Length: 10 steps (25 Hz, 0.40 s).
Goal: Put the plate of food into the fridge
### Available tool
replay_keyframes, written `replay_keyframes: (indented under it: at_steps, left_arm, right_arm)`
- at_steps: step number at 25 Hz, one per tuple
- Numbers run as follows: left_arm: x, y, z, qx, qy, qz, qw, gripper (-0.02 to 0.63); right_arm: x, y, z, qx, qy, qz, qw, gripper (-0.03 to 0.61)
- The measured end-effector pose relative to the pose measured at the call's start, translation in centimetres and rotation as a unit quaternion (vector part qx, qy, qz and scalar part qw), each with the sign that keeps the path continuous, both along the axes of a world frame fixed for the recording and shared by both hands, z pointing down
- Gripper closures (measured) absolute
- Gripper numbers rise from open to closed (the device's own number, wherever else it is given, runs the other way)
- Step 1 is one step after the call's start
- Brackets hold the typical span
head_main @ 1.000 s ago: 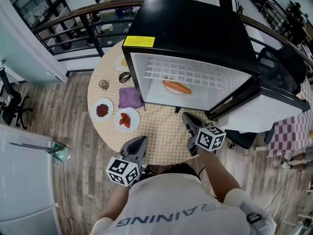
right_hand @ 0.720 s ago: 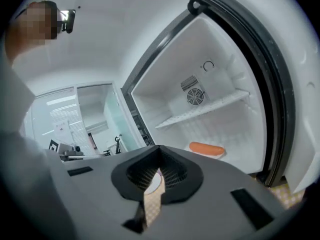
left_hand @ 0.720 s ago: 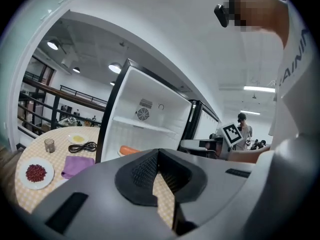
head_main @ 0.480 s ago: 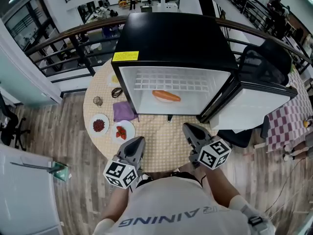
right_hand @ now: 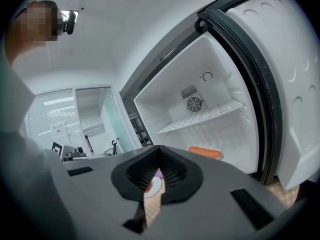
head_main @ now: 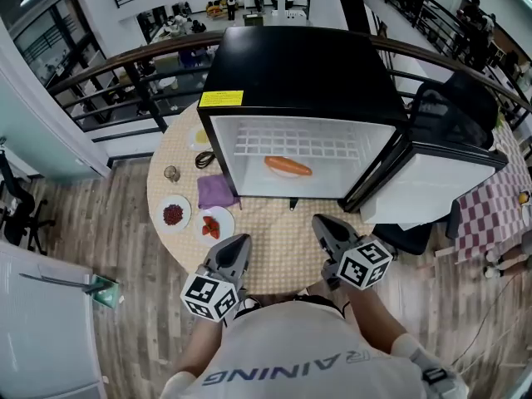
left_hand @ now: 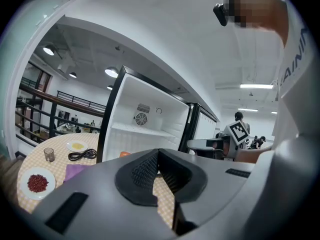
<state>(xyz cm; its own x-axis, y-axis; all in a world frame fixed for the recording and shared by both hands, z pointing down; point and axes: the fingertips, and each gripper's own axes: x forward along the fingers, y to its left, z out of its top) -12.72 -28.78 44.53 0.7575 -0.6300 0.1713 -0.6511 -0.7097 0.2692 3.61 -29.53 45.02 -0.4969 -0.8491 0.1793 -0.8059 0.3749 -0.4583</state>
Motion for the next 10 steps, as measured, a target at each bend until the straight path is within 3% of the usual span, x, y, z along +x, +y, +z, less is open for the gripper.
replay_keyframes:
  at_steps: [10]
  left_arm:
    - [-0.1, -0.2, 0.3, -0.006, -0.001, -0.001, 1.0000, 0.605]
  right_arm:
    - [-1.1, -0.3, 0.0, 0.003, 0.005, -0.010, 1.000, 0.557]
